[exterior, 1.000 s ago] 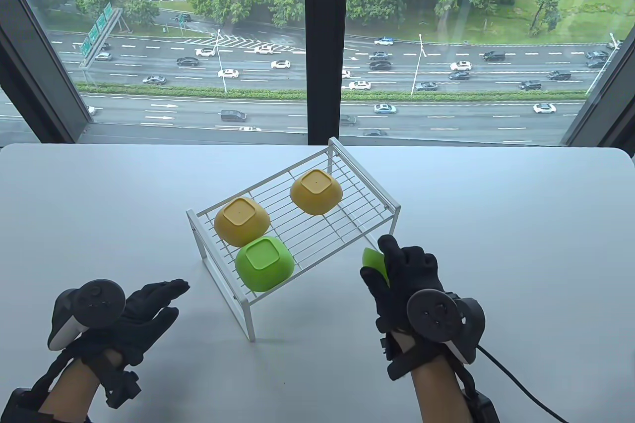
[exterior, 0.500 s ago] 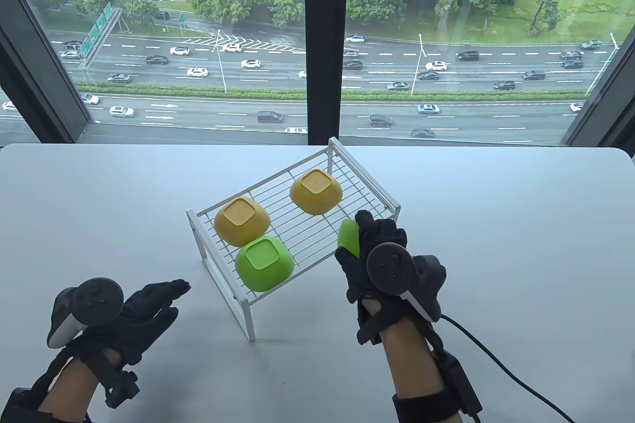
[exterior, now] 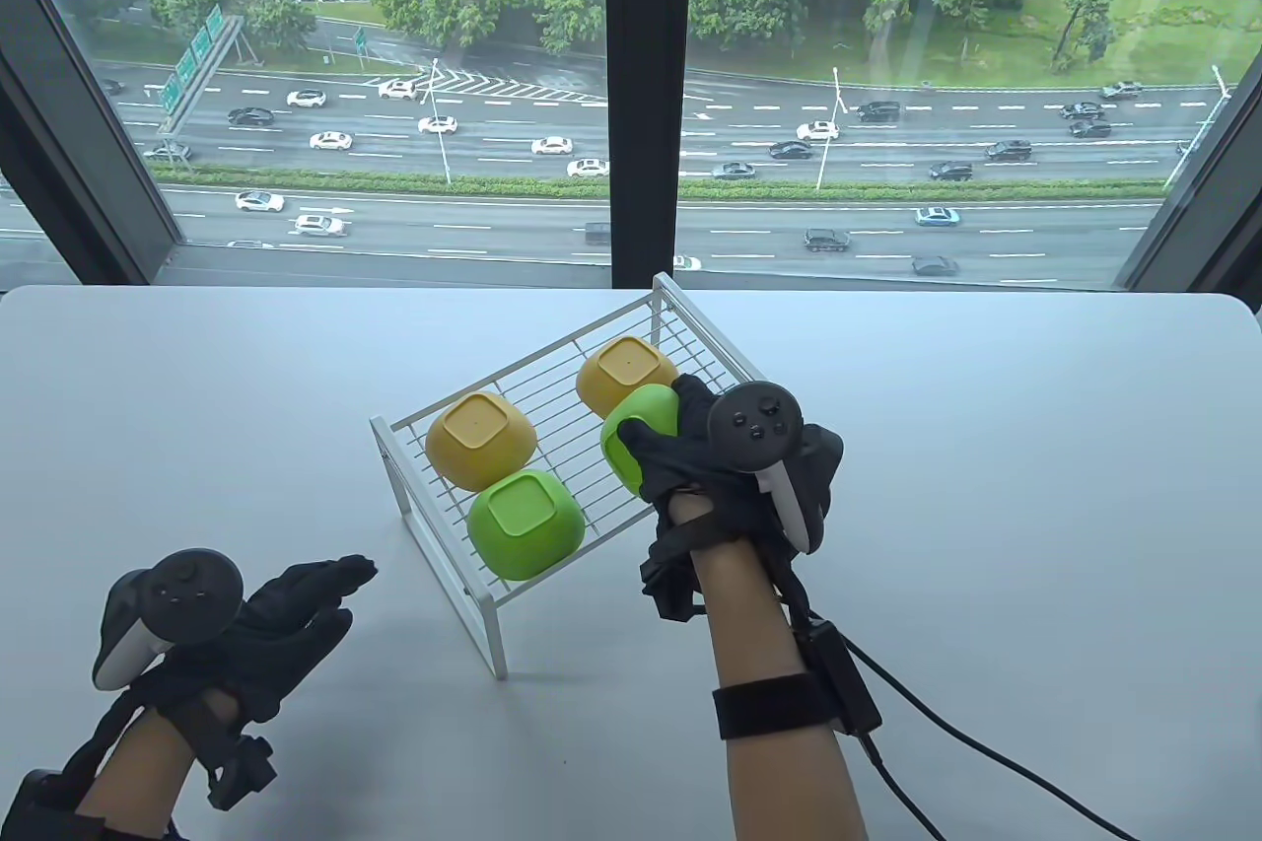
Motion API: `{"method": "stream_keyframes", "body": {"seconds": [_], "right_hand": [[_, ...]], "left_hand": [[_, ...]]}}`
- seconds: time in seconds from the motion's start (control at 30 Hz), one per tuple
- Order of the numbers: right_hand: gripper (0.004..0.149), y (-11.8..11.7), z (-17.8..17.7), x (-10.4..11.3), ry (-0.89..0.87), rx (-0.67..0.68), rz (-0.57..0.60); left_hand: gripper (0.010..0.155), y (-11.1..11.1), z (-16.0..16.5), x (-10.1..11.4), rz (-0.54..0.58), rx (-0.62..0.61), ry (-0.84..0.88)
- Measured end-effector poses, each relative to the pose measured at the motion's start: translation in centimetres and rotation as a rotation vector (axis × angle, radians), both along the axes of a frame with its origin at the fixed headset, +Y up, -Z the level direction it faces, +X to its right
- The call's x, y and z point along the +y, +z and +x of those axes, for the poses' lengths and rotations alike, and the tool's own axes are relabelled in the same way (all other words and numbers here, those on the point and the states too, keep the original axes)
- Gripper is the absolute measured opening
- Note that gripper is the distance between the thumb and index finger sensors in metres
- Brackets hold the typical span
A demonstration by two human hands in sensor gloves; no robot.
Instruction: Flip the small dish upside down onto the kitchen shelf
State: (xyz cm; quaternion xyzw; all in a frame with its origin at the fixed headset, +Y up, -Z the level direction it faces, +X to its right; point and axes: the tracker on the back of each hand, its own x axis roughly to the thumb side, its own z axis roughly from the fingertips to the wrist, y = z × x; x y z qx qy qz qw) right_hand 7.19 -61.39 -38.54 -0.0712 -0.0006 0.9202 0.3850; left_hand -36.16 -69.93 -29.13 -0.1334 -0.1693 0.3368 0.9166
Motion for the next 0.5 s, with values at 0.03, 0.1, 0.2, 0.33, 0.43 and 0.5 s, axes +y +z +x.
{"method": "stream_keyframes", "body": {"seconds": [0.03, 0.1, 0.2, 0.33, 0.43, 0.5], "right_hand": [[0.079, -0.4, 0.2, -0.3, -0.037, 0.003, -0.032], [0.081, -0.8, 0.5, -0.7, -0.051, -0.005, -0.069], [0.083, -1.3, 0.8, -1.2, -0.036, -0.047, -0.055], [0.083, -1.4, 0.7, -1.4, -0.004, -0.036, -0.058], [0.081, -1.4, 0.5, -1.6, 0.065, -0.056, -0.012], [0.071, -1.5, 0.3, -1.9, 0.087, -0.072, 0.015]], "left_hand": [[0.067, 0.0, 0.0, 0.0, -0.002, -0.001, 0.001], [0.067, 0.0, 0.0, 0.0, -0.003, -0.002, 0.003], [0.067, 0.0, 0.1, 0.0, -0.006, -0.005, 0.007], [0.067, -0.1, 0.1, -0.1, -0.010, -0.010, 0.007], [0.067, -0.1, 0.1, -0.1, -0.013, -0.012, 0.011], [0.067, -0.1, 0.1, -0.1, -0.018, -0.013, 0.016]]}}
